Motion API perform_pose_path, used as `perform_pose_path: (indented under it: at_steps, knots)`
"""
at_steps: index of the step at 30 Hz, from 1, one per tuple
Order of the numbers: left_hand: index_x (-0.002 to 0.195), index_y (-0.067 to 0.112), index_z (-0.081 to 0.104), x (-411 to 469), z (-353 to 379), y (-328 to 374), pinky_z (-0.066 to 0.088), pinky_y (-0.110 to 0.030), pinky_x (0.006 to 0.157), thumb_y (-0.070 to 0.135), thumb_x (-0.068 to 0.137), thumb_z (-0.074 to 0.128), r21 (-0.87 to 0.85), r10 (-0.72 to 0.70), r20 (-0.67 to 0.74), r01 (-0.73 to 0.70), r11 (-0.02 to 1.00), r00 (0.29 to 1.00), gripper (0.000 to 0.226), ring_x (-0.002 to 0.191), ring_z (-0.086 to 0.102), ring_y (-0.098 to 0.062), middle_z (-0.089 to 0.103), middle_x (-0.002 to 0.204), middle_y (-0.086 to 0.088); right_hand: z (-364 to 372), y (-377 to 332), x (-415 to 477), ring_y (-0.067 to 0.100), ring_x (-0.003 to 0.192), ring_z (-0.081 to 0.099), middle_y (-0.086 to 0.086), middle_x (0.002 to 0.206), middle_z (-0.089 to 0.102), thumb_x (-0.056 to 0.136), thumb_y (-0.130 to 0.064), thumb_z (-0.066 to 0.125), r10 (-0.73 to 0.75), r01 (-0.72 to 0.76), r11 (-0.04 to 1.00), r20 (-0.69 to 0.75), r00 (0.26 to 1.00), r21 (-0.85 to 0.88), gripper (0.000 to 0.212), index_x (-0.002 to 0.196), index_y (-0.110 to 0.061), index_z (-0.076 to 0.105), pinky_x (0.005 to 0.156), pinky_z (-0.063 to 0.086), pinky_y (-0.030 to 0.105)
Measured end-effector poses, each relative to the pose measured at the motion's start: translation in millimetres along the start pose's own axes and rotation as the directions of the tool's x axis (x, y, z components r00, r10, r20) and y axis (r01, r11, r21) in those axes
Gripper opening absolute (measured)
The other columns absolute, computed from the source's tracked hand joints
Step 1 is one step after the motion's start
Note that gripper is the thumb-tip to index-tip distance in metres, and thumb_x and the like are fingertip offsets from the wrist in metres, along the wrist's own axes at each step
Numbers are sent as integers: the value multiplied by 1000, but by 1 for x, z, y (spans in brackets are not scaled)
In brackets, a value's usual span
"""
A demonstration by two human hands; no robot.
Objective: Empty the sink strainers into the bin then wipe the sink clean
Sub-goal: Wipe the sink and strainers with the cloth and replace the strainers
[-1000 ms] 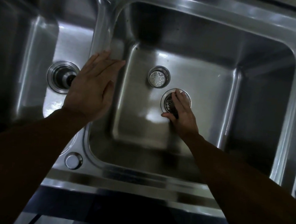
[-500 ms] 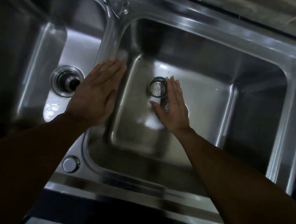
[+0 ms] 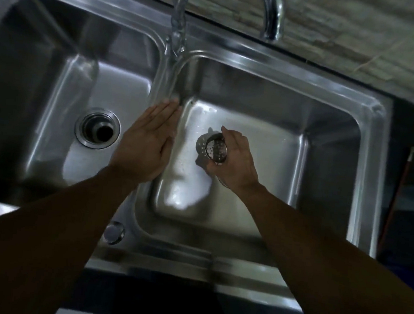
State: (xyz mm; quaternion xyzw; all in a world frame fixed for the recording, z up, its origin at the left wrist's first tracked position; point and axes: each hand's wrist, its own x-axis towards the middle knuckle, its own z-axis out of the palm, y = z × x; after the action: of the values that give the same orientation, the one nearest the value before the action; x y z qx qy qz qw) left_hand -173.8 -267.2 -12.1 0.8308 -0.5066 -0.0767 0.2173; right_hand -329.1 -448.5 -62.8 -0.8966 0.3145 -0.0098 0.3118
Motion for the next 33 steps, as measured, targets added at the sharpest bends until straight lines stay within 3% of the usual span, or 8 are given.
perform_pose_path:
  at_steps: [3,6,8,12,16,21,25,33]
  knots:
    - [155,-1,31,-1,-7,5,7,-32,129,17,103,35,-57,-54,1,54,997,999,55,155,21,-29,26,163,-19,-18,-34,-33,21,133,41,5,144,46,69,-66,67,31,-31,999,-35,999,21,103,150,-10,40,112,41,38]
    - [157,1,26,-13,-21,11,10,-42,129,24,104,28,-105,-168,47,172,979,985,58,156,15,-30,21,165,-19,-32,-69,-59,20,133,42,6,144,47,61,-72,55,21,-17,999,-99,995,39,109,150,-10,42,112,41,34]
    - [158,3,25,-29,-31,5,11,-45,129,28,103,24,-39,-195,75,198,979,978,60,156,14,-30,20,166,-18,-39,-89,-64,21,132,44,7,142,49,64,-65,61,1,9,998,-153,988,65,103,148,-9,44,110,41,32]
    - [155,0,31,-56,-69,-35,8,-44,128,33,98,19,109,-237,110,225,968,965,67,155,18,-34,23,164,-21,-42,-128,-56,24,131,46,9,140,50,74,-29,83,-50,66,995,-207,977,72,82,145,-6,49,111,43,39]
    - [157,-1,26,-71,-117,-90,11,-48,128,32,95,25,214,-281,45,266,940,959,70,156,15,-34,19,165,-22,-29,-167,-37,21,129,47,7,139,51,77,-31,83,-144,163,985,-238,961,63,76,142,-6,52,112,41,30]
    - [153,-3,33,-84,-157,-151,14,-49,127,31,97,27,216,-304,-38,305,928,952,66,154,19,-37,25,163,-25,-1,-212,-7,14,138,41,1,148,44,79,-33,80,-250,259,964,-123,960,57,80,148,-12,44,117,35,25]
    - [155,1,30,-100,-163,-208,15,-48,126,37,99,25,207,-329,-18,325,923,944,67,154,21,-37,27,163,-22,32,-237,11,12,139,40,-2,151,41,80,-33,80,-308,305,949,31,951,73,82,150,-14,41,115,30,21]
    - [159,10,26,-130,-140,-247,15,-49,128,43,108,18,211,-305,-95,319,924,948,61,157,16,-27,22,167,-12,107,-243,40,18,136,42,2,147,34,76,-19,78,-234,241,970,289,928,13,86,151,-12,36,115,41,37]
